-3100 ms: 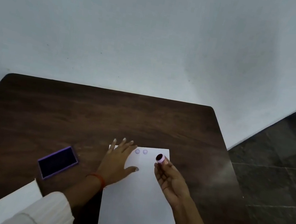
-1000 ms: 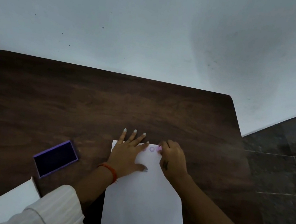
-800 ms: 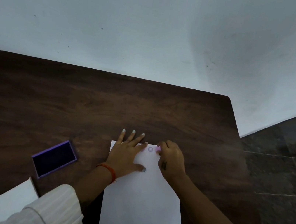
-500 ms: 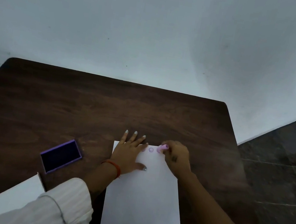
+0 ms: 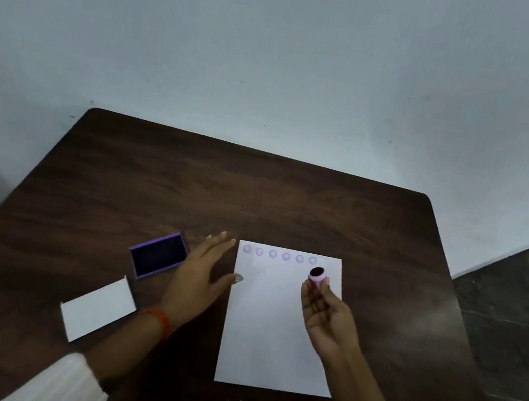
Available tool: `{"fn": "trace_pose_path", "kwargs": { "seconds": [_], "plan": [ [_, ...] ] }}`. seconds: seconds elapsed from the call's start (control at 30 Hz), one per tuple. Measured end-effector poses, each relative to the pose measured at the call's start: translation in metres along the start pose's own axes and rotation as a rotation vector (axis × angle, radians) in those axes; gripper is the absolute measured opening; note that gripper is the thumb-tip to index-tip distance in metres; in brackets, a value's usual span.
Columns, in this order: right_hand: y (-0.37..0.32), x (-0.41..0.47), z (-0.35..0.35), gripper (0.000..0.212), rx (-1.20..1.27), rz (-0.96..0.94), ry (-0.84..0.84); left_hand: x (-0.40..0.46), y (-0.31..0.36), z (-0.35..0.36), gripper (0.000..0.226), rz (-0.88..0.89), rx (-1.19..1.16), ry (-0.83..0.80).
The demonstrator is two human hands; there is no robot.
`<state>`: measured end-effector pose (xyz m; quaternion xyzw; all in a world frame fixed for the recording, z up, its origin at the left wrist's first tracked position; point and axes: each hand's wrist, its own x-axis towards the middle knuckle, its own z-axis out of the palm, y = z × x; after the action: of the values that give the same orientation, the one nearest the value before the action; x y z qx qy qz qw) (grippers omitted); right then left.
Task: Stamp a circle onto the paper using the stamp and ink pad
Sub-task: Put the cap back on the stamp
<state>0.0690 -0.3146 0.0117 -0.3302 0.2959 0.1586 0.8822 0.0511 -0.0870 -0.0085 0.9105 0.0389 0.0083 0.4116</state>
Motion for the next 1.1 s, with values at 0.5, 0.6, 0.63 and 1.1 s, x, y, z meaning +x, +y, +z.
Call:
{"fn": "trace_pose_path", "kwargs": {
  "seconds": [0.5,0.6,0.63,1.1],
  "plan": [
    [0.074,-0.023,-0.015,0.016,-0.105,0.205,-0.028,-0.055,-0.041,0.005,0.060,-0.183,0.140,0.005],
    [0.074,-0.023,-0.013,0.015,-0.111,0.191,-0.028,-0.050,-0.040,0.008,0.050,-0.204,0.132,0.020],
    [0.074,-0.023,-0.012,0.016,-0.117,0.186,-0.028,-0.049,-0.039,0.008,0.045,-0.216,0.118,0.027],
    [0.076,-0.032,0.028,0.012,-0.650,-0.013,-0.168,-0.065,-0.013,-0.009,0.027,-0.177,-0.169,0.004]
  ]
}}
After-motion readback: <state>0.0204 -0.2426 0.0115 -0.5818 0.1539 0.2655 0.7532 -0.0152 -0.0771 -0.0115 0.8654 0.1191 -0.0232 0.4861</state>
